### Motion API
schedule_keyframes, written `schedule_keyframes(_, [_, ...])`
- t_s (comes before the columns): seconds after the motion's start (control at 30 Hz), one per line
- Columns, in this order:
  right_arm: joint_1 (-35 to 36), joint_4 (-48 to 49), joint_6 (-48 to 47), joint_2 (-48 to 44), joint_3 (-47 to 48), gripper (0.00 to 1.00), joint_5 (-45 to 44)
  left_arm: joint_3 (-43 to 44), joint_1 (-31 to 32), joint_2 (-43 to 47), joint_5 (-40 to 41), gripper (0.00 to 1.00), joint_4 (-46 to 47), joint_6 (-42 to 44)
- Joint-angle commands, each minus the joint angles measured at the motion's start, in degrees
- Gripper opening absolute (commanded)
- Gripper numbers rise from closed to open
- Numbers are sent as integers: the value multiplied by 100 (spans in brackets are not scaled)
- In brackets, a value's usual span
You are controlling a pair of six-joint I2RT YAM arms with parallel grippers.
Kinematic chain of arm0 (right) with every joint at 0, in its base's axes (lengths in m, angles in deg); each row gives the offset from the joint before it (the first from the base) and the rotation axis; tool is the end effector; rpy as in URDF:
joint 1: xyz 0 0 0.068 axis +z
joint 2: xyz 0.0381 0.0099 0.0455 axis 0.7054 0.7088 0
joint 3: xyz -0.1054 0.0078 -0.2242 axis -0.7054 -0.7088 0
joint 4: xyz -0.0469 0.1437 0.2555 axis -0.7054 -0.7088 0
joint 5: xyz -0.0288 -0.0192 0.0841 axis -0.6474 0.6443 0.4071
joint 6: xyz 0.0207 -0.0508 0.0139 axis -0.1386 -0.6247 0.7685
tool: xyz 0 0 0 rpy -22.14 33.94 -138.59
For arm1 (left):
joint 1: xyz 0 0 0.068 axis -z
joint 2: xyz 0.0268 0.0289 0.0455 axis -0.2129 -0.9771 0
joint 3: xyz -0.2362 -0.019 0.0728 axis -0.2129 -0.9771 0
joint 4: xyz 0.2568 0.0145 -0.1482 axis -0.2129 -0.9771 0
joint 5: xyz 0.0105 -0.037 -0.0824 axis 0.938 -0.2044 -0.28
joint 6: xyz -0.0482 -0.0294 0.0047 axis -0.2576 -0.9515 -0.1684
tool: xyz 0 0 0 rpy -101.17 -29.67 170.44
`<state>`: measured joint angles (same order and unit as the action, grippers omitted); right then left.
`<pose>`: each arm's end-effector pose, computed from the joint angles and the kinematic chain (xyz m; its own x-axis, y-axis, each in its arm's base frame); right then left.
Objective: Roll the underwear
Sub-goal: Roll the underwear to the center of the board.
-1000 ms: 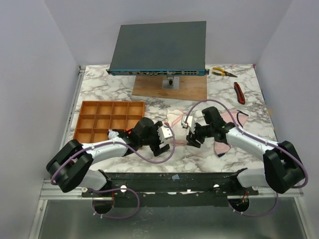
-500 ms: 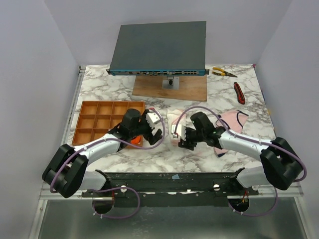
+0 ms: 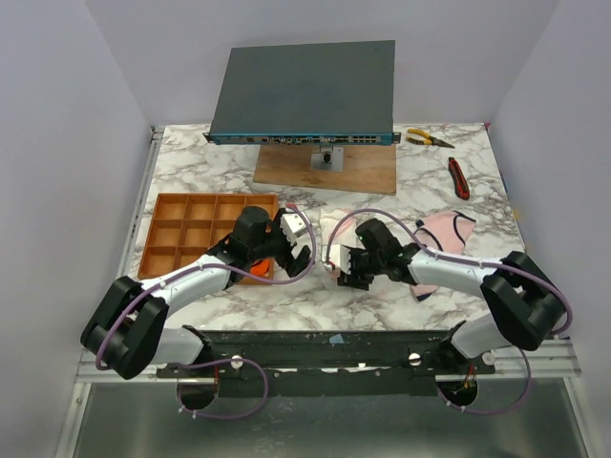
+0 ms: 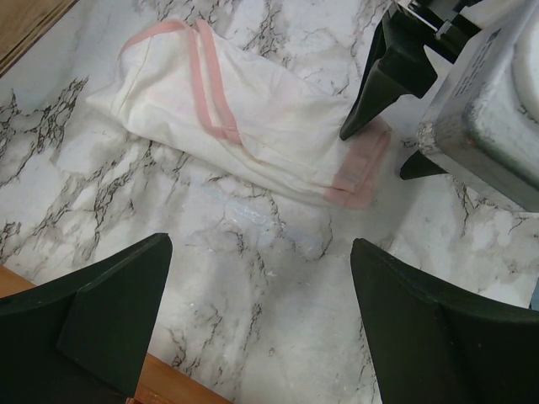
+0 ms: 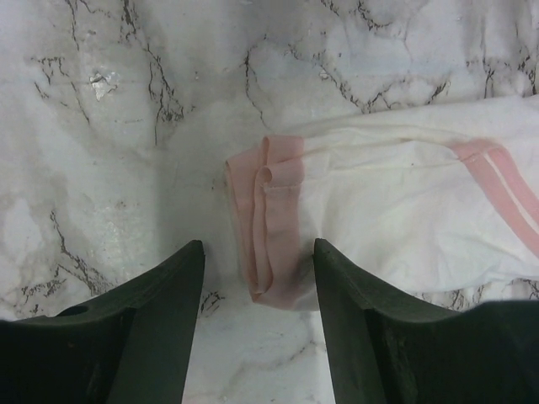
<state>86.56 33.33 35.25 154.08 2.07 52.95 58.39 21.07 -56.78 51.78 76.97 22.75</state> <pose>0.2152 0.2099 0.0994 0.1234 -0.7708 -0.6250 -0.9731 0.0295 -0.2285 0.2445 -0.1834 0.1513 -0.2511 0.3325 -0.9091 0.8846 0.4602 -0.0760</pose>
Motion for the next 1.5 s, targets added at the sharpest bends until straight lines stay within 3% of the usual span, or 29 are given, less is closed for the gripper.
schedule_keyframes(0.0, [37, -58, -178, 203, 161, 57, -68, 96, -39, 29, -221, 91, -49, -40])
schedule_keyframes(0.63, [21, -1024, -451, 1259, 553, 40, 377, 131, -110, 162, -292, 91, -162, -82])
schedule_keyframes(0.87, [-58, -1268, -283, 1425, 706, 15, 538, 141, -249, 214, -440, 91, -189, -219])
schedule_keyframes(1.07, [-389, -1811, -169, 1569, 1134, 2, 1110, 213, -356, 286, -715, 91, -369, -276])
schedule_keyframes(1.47, [-1245, -3689, -96, 2720, 2659, 1, 2773, 252, -366, 324, -1302, 91, -591, -52])
